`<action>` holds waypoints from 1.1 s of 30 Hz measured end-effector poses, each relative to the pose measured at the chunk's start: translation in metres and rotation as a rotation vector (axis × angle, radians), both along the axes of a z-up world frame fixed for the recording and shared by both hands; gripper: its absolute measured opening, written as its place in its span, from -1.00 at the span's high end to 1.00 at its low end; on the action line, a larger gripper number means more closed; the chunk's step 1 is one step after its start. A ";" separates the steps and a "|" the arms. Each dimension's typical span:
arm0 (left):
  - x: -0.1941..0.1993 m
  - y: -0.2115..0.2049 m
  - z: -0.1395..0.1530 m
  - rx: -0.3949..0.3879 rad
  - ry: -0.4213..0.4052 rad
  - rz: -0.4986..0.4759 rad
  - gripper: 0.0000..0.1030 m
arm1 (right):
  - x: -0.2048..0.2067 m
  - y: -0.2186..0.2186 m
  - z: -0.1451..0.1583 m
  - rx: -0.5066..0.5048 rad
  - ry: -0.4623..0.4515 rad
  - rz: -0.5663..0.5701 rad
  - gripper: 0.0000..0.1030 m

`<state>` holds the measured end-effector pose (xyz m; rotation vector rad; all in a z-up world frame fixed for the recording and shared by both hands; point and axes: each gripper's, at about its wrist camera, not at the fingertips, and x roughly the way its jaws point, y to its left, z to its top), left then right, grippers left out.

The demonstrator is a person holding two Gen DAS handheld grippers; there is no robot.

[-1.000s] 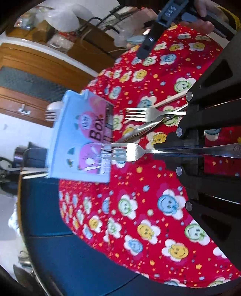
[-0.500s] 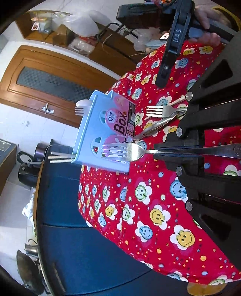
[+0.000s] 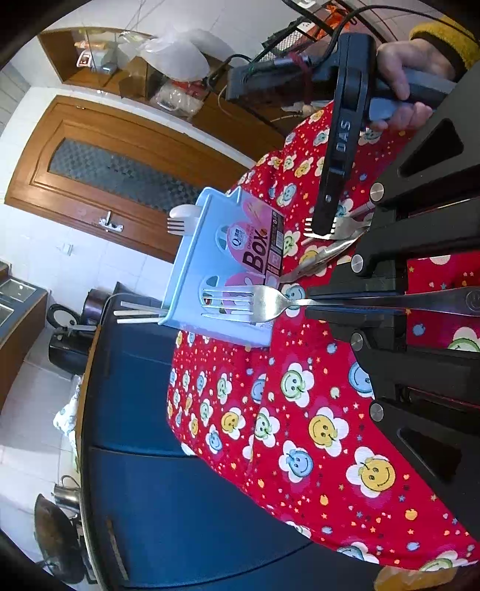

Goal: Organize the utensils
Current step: 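Grasp a metal fork with the left tool while the right tool grasps a metal knife, then lift the fork and knife and carry them up over the box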

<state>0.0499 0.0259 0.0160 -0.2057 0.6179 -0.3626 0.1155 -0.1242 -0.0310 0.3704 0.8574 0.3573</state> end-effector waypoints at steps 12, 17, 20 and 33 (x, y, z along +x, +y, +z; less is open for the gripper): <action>-0.002 -0.003 0.004 -0.020 -0.022 -0.012 0.94 | -0.011 0.002 0.013 0.011 -0.104 0.020 0.91; -0.006 -0.004 0.010 -0.032 -0.050 -0.014 0.94 | -0.031 -0.003 0.030 0.060 -0.194 0.017 0.94; -0.010 -0.004 0.015 -0.038 -0.067 -0.013 0.94 | -0.043 -0.004 0.043 0.069 -0.247 0.013 0.96; -0.010 -0.008 0.043 -0.073 -0.166 -0.011 0.94 | -0.076 -0.015 0.100 -0.026 -0.469 -0.069 0.95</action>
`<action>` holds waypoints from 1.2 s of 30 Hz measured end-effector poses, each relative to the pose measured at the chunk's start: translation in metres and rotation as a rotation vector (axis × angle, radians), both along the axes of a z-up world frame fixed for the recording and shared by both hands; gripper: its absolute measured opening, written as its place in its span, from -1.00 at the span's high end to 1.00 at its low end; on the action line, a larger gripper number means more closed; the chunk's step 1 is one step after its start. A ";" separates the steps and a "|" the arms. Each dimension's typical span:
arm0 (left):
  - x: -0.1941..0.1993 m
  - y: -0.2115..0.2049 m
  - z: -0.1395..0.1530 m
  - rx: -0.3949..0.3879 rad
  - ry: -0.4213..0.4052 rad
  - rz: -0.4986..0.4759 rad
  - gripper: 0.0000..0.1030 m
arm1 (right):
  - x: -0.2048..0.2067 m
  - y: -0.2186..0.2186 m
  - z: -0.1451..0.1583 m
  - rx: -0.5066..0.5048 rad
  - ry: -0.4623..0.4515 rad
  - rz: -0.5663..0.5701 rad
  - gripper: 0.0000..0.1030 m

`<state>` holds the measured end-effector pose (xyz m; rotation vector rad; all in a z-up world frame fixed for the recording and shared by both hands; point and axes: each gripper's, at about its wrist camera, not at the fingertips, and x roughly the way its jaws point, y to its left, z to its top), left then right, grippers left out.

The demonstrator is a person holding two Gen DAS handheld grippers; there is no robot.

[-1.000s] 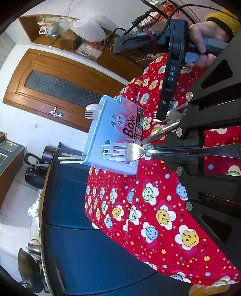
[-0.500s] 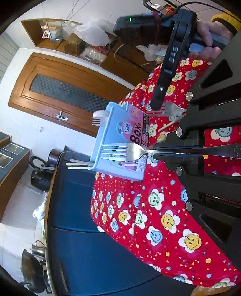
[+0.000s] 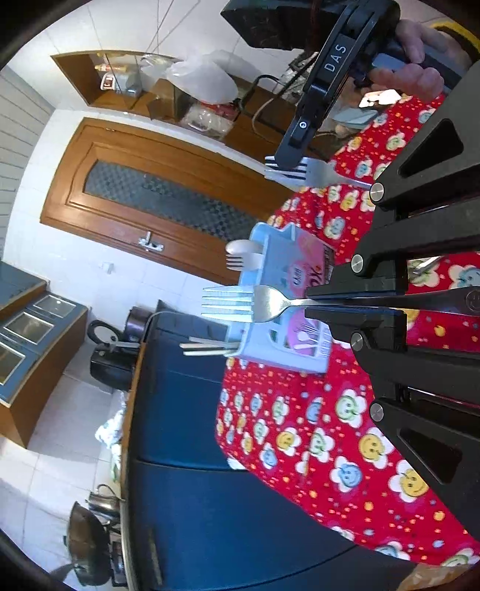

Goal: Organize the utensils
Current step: 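Lift the fork and knife and carry them up over the box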

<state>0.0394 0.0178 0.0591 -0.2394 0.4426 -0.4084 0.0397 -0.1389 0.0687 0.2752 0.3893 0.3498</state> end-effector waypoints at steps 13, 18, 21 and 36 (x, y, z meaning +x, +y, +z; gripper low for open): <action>0.030 -0.013 0.042 0.001 -0.106 0.020 0.94 | 0.008 -0.014 0.032 -0.060 -0.080 -0.065 0.96; 0.051 -0.020 0.059 0.001 -0.165 0.059 0.94 | 0.015 -0.017 0.043 -0.091 -0.105 -0.087 0.95; 0.065 -0.024 0.066 -0.003 -0.196 0.071 0.94 | 0.020 -0.019 0.049 -0.106 -0.119 -0.100 0.96; 0.137 -0.037 0.066 -0.022 -0.271 0.185 0.94 | 0.062 -0.038 0.067 -0.158 -0.161 -0.195 0.95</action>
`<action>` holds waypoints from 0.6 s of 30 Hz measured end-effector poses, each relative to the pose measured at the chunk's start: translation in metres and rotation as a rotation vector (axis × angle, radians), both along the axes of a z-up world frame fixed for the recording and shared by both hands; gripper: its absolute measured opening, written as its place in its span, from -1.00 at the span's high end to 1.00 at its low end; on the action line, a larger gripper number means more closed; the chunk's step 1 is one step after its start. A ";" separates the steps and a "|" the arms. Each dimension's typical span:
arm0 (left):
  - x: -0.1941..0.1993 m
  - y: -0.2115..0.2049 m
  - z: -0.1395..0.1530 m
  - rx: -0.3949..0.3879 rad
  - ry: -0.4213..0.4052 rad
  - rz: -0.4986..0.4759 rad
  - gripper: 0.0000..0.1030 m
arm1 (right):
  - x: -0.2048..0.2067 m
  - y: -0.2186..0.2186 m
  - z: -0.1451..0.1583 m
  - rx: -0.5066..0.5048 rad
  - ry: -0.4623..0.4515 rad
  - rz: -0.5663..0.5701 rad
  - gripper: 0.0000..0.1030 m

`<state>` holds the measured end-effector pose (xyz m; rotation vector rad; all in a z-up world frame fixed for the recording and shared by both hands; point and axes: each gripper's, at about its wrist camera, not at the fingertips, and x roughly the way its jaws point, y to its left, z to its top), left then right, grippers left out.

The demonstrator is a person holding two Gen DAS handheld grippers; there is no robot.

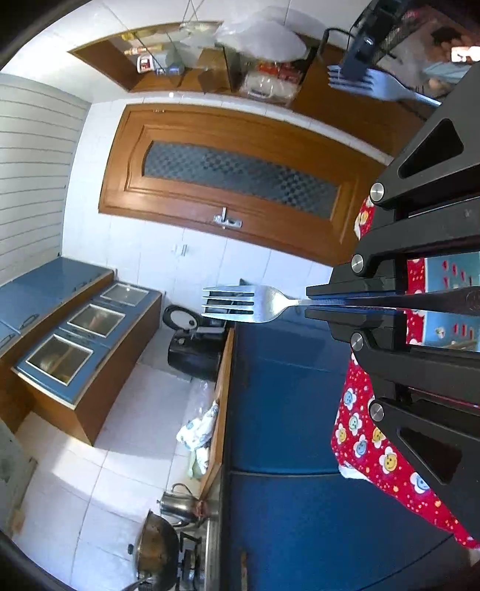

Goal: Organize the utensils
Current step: 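Lift the fork and knife and carry them up over the box, then lower the fork and knife into the box and open both tools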

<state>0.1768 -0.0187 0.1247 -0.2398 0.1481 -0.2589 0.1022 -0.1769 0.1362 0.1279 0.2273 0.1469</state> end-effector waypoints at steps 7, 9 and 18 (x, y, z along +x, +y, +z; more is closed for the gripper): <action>0.022 -0.001 -0.025 -0.015 0.030 0.012 0.94 | 0.029 -0.004 0.004 -0.042 -0.020 -0.045 0.95; 0.025 -0.001 -0.029 -0.014 0.024 0.026 0.94 | 0.035 -0.002 0.003 -0.060 -0.030 -0.059 0.95; 0.023 -0.016 -0.046 0.054 -0.039 0.102 0.94 | 0.062 0.009 -0.006 -0.116 -0.064 -0.093 0.95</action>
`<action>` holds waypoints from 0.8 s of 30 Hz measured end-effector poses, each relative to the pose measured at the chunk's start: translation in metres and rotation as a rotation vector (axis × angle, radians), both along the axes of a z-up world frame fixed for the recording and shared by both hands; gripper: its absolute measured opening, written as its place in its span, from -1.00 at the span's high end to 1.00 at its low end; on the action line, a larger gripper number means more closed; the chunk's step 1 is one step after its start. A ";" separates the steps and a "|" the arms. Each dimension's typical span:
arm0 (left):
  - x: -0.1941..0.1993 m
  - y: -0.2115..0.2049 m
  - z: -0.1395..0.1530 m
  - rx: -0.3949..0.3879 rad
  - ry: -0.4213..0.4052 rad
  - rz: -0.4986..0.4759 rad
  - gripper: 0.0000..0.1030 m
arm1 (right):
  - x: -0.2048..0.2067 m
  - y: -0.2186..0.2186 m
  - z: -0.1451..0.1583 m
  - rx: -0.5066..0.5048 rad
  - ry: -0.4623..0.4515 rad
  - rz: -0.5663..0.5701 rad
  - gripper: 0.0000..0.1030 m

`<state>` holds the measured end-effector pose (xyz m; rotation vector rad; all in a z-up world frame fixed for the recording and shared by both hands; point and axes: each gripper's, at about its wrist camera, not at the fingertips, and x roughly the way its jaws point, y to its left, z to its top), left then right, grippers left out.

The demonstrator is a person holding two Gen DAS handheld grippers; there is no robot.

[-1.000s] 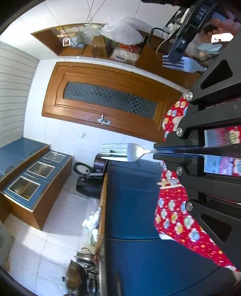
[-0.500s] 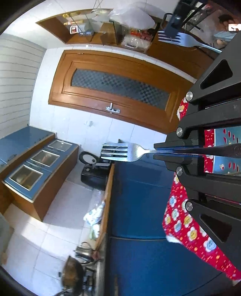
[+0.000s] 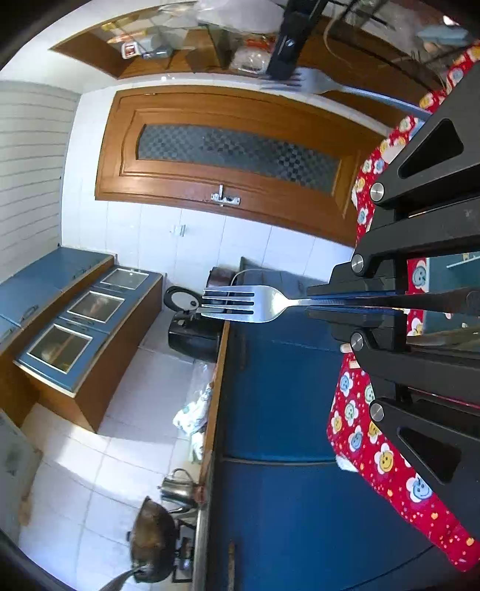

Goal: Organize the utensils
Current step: 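Lower the fork and knife into the box and open both tools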

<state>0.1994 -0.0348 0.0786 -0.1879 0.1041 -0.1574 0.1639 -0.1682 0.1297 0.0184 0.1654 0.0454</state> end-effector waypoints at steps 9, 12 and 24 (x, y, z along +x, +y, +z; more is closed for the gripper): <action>-0.011 -0.004 -0.009 0.050 0.011 0.027 0.94 | 0.007 0.017 -0.029 -0.073 0.030 0.024 0.95; -0.014 -0.002 -0.012 0.051 0.037 0.020 0.94 | 0.007 0.018 -0.038 -0.065 0.063 0.048 0.94; -0.030 -0.003 -0.008 0.066 0.092 -0.031 0.87 | -0.005 0.012 -0.043 0.061 0.119 0.119 0.74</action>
